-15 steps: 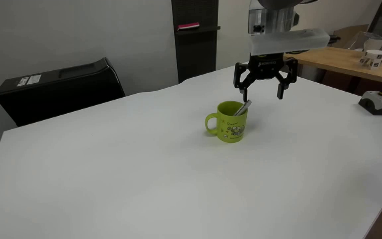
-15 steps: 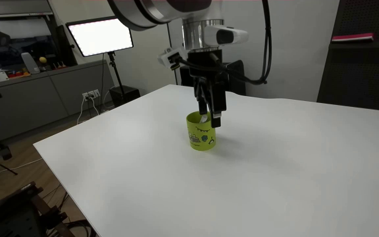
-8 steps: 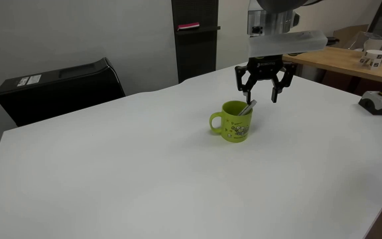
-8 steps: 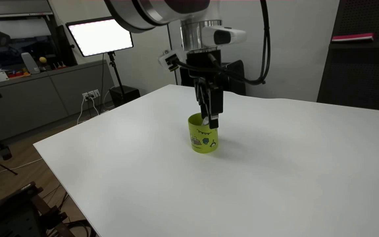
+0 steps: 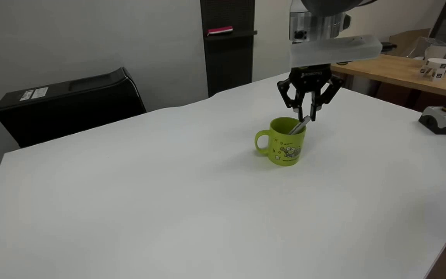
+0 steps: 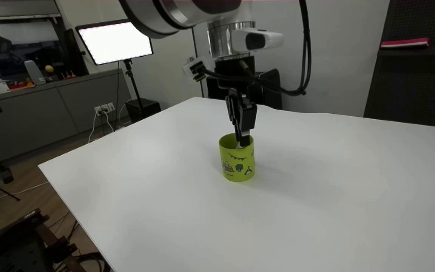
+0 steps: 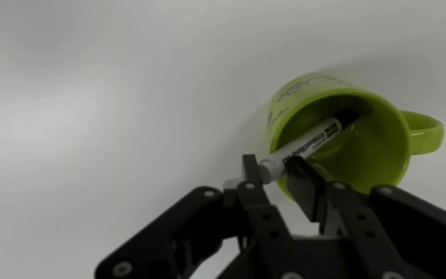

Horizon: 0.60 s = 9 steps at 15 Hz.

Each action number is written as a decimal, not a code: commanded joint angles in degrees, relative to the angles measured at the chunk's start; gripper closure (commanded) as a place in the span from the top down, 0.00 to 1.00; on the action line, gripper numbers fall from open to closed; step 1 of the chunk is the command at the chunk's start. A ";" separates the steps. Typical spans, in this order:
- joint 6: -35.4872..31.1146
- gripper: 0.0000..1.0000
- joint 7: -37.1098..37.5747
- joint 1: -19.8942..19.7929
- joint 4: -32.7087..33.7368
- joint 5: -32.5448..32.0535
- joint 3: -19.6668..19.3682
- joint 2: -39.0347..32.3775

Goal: Remove the marker from the mug.

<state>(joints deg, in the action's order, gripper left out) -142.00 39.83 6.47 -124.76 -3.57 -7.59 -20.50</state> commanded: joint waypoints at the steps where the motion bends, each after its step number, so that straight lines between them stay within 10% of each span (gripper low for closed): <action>1: 0.38 0.06 2.77 0.75 -0.51 -1.89 -0.86 0.23; 9: -0.08 0.04 2.85 1.33 -1.51 -4.32 -0.52 5.16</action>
<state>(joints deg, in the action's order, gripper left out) -142.20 39.97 6.88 -124.87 -5.43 -7.65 -18.41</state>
